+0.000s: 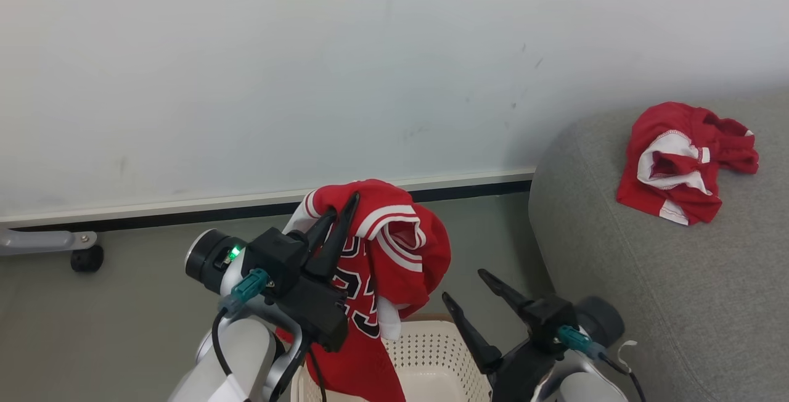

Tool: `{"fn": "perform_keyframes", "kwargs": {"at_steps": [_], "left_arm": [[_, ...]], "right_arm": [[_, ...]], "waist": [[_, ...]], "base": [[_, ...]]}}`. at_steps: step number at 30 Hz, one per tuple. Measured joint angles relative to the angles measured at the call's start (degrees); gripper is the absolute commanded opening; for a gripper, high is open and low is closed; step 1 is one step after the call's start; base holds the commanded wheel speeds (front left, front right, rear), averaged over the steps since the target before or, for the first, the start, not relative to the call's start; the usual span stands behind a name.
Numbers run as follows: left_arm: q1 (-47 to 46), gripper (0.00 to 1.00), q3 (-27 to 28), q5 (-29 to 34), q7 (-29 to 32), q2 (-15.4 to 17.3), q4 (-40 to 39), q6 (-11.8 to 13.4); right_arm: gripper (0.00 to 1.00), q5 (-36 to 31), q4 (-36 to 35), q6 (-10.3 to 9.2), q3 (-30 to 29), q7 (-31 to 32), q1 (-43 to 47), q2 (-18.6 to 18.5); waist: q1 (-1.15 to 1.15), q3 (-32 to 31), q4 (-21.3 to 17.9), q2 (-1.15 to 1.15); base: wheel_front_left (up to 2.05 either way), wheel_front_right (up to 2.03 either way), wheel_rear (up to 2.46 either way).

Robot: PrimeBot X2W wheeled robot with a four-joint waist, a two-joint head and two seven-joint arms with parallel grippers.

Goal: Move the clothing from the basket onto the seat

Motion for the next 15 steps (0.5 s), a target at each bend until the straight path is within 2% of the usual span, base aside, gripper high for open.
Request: {"fn": "perform_keyframes", "kwargs": {"at_steps": [5,10,15], "left_arm": [[-0.4,0.00,-0.5,0.0,1.0,-0.2,-1.4,0.0],[-1.5,0.00,-1.3,0.0,2.6,-0.8,-3.0,0.0],[-2.7,0.00,-2.7,0.0,3.5,-1.5,-4.6,0.0]], "right_arm": [[1.00,0.7,3.0,0.00,4.1,0.4,-2.6,0.1],[1.00,3.0,6.3,0.01,13.0,0.4,-6.1,0.2],[1.00,4.4,9.8,0.02,15.7,0.4,-8.2,0.2]], "waist": [[0.00,0.3,0.5,0.00],[0.00,0.7,1.1,0.00],[0.00,1.2,2.2,0.00]], "base": [[0.00,0.00,0.00],[0.00,0.00,0.00],[0.00,0.00,0.00]]}}
